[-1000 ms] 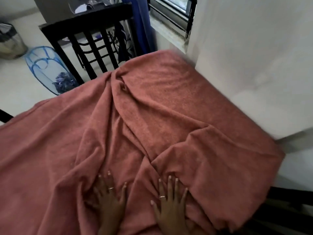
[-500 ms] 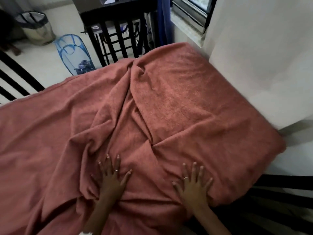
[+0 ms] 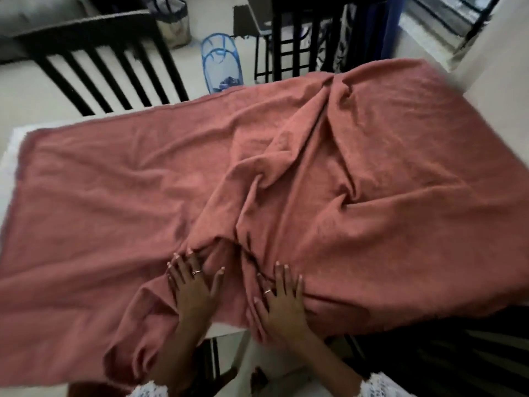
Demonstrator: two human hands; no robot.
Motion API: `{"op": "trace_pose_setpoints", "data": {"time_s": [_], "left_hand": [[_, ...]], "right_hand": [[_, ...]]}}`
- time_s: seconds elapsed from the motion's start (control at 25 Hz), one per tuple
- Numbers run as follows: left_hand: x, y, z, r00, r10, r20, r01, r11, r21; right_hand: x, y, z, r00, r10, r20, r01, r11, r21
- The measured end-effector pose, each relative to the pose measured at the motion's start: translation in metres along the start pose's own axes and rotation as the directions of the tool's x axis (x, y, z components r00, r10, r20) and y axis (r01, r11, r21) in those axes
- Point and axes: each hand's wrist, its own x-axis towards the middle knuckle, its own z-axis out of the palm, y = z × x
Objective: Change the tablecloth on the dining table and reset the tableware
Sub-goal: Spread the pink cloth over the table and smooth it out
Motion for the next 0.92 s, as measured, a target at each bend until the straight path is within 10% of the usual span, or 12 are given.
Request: {"op": "trace_pose_setpoints", "data": {"time_s": [0.12, 0.28, 0.4, 0.56, 0.68, 0.76, 0.92], "left_hand": [[-0.024, -0.052, -0.014, 0.99, -0.1, 0.102, 0.093, 0.993, 0.076], [-0.042, -0.079, -0.041, 0.995, -0.028, 0.091, 0.016, 0.991, 0.131], [-0.033, -0.098, -0.058, 0.992, -0.105, 0.072, 0.112, 0.988, -0.107], [-0.015, -0.136, -0.064, 0.955, -0.296, 0.008, 0.295, 0.948, -0.116], [-0.003, -0.164, -0.056, 0.886, -0.357, 0.297, 0.375, 0.927, -0.004], [0.0, -0.178, -0.048, 0.89, -0.342, 0.301, 0.356, 0.934, 0.009], [0.013, -0.22, -0.052, 0.909, -0.336, 0.248, 0.341, 0.94, 0.024]], "right_hand": [[-0.001, -0.052, -0.018, 0.998, 0.062, -0.033, -0.058, 0.993, 0.105], [-0.011, -0.113, -0.014, 0.943, -0.295, 0.151, 0.285, 0.955, 0.085], [-0.012, -0.136, -0.008, 0.931, -0.253, 0.263, 0.217, 0.963, 0.158], [-0.014, -0.153, -0.027, 0.724, -0.437, 0.534, 0.312, 0.897, 0.312], [0.023, -0.176, -0.035, 0.903, -0.392, 0.175, 0.328, 0.893, 0.309], [0.052, -0.205, -0.028, 0.889, -0.425, -0.17, 0.453, 0.872, 0.188], [0.058, -0.27, 0.024, 0.819, -0.498, 0.284, 0.517, 0.856, 0.008]]}}
